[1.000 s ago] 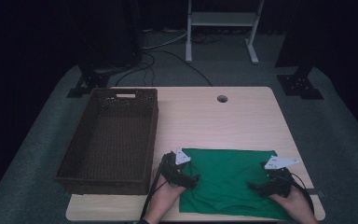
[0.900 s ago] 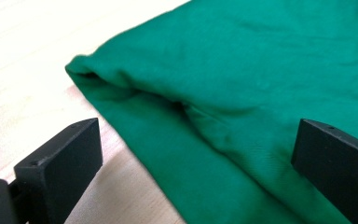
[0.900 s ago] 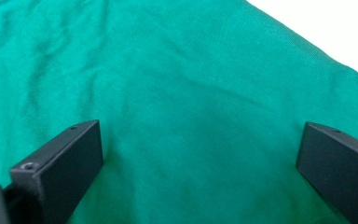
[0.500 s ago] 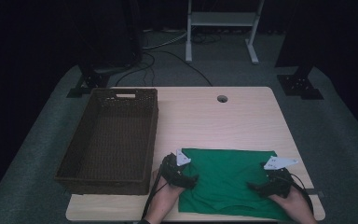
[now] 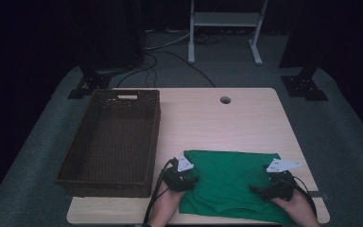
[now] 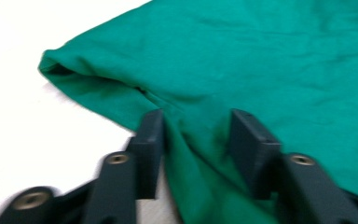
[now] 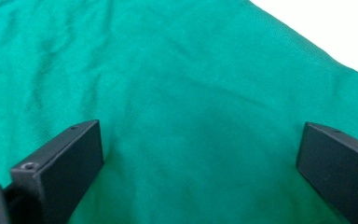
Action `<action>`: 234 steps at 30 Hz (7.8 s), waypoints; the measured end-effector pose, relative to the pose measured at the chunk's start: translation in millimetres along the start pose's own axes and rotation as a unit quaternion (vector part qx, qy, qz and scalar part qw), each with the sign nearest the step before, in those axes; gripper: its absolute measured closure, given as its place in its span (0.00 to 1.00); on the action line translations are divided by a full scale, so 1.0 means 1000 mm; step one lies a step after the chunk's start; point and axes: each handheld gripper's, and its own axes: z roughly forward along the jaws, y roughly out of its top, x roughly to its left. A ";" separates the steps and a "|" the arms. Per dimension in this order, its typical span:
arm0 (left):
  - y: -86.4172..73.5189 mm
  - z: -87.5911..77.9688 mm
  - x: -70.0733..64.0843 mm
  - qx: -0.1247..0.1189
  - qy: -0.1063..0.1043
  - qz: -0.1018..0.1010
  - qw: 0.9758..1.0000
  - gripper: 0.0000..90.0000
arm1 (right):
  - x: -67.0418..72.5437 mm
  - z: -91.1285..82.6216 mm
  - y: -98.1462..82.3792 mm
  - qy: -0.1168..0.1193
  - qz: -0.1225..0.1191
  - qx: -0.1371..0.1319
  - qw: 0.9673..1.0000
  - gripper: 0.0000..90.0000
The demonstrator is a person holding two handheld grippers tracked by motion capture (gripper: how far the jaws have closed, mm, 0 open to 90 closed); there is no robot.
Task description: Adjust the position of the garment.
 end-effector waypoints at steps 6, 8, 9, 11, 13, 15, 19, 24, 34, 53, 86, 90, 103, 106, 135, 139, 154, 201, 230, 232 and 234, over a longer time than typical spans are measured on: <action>0.001 0.000 0.002 0.006 -0.037 -0.009 0.999 0.91 | 0.001 0.000 0.000 0.001 -0.001 0.000 1.000 0.00; 0.002 0.000 0.002 0.008 -0.037 -0.010 0.999 0.92 | 0.001 0.000 0.000 0.000 -0.001 0.000 1.000 0.00; 0.002 -0.001 0.001 0.010 -0.035 -0.007 0.999 0.92 | 0.001 0.000 0.000 0.000 -0.001 0.000 1.000 0.00; 0.001 -0.002 0.001 0.013 -0.032 -0.006 0.999 0.92 | 0.002 0.000 0.001 -0.002 -0.001 0.000 1.000 0.00; -0.001 -0.005 0.001 0.014 -0.032 -0.004 0.999 0.92 | 0.003 0.001 0.002 -0.004 -0.005 0.002 1.000 0.00; -0.003 -0.008 0.003 0.016 -0.033 -0.007 0.999 0.92 | 0.006 0.002 0.004 -0.004 -0.004 0.005 1.000 0.00; -0.007 -0.012 0.005 0.016 -0.032 -0.013 0.999 0.92 | 0.012 0.005 0.009 -0.007 -0.013 0.009 1.000 0.00; -0.011 -0.016 0.008 0.015 -0.028 -0.021 0.999 0.92 | 0.014 0.006 0.018 0.004 -0.024 0.009 1.000 0.00; -0.013 -0.020 0.009 0.014 -0.019 -0.023 0.999 0.92 | 0.010 0.014 0.050 0.022 -0.035 -0.002 0.999 0.00; -0.015 -0.023 0.007 0.021 -0.013 -0.025 0.999 0.92 | -0.014 0.063 0.110 0.031 -0.029 -0.011 0.999 0.00; 0.001 -0.040 0.002 -0.048 -0.042 -0.030 0.997 0.93 | -0.034 0.113 0.114 0.022 -0.011 0.013 1.000 0.00; 0.007 -0.042 0.000 -0.070 -0.062 -0.029 0.995 0.93 | -0.034 0.113 0.114 0.021 -0.011 0.012 1.000 0.00; 0.030 -0.046 0.014 -0.145 -0.147 -0.050 0.977 0.93 | -0.025 0.120 0.122 0.005 -0.011 0.008 1.000 0.00; 0.035 -0.045 0.014 -0.152 -0.157 -0.048 0.975 0.93 | -0.020 0.123 0.125 0.002 -0.011 0.006 1.000 0.00; 0.049 -0.035 0.007 -0.157 -0.170 -0.039 0.972 0.93 | -0.004 0.024 0.052 0.104 -0.083 -0.015 0.991 0.00; 0.049 -0.035 0.009 -0.157 -0.169 -0.039 0.972 0.93 | 0.001 0.022 0.033 0.123 -0.093 -0.005 0.988 0.00; 0.049 -0.045 0.010 -0.162 -0.159 -0.033 0.973 0.93 | 0.026 0.039 0.038 0.108 -0.109 0.001 0.988 0.00; 0.049 0.059 -0.018 -0.032 -0.207 -0.081 0.974 0.93 | 0.039 0.035 0.035 0.135 -0.116 -0.002 0.984 0.00; 0.058 0.030 -0.016 -0.046 -0.187 -0.054 0.980 0.64 | 0.039 0.036 0.035 0.131 -0.118 0.000 0.984 0.00; 0.058 0.025 -0.013 -0.044 -0.182 -0.050 0.981 0.61 | 0.039 0.036 0.035 0.131 -0.117 0.000 0.984 0.00; 0.058 0.018 -0.008 -0.043 -0.156 -0.039 0.986 0.53 | 0.039 0.036 0.035 0.130 -0.117 0.000 0.985 0.00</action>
